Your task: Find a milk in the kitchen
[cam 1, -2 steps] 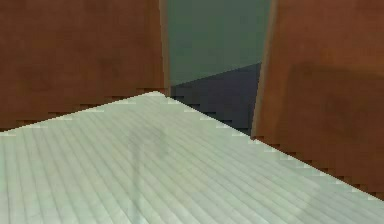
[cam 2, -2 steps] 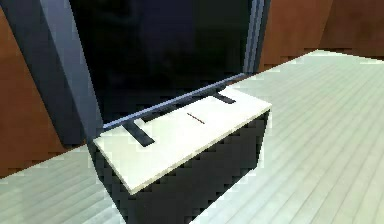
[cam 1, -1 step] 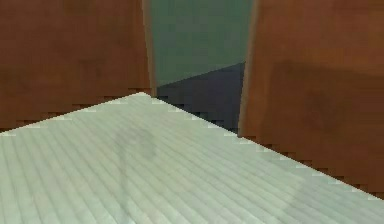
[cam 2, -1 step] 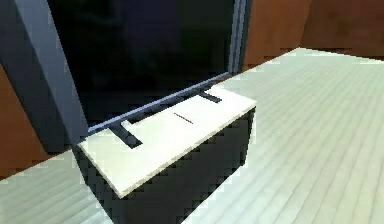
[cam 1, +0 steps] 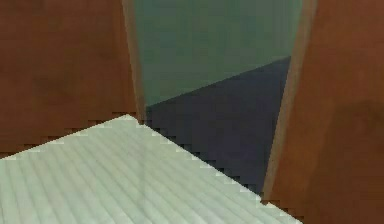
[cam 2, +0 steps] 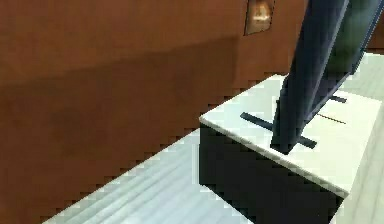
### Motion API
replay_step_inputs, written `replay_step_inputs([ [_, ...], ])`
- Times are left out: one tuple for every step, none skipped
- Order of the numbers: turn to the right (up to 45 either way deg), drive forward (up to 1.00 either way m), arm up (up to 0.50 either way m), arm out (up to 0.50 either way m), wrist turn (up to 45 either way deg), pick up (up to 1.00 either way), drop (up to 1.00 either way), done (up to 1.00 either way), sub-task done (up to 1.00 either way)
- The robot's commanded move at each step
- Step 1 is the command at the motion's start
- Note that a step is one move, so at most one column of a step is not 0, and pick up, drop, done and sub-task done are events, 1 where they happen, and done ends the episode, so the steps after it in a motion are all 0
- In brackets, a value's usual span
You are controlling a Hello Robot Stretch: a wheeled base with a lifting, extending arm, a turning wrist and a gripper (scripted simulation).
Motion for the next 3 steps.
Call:
replay_step_inputs([
  [0.0, 1.00, 0.00, 0.00, 0.0, 0.00, 0.00, 0.00, 0.00],
  [6.0, 0.00, 0.00, 0.00, 0.0, 0.00, 0.00, 0.00, 0.00],
  [0.0, 0.50, 0.00, 0.00, 0.0, 0.00, 0.00, 0.00, 0.00],
])
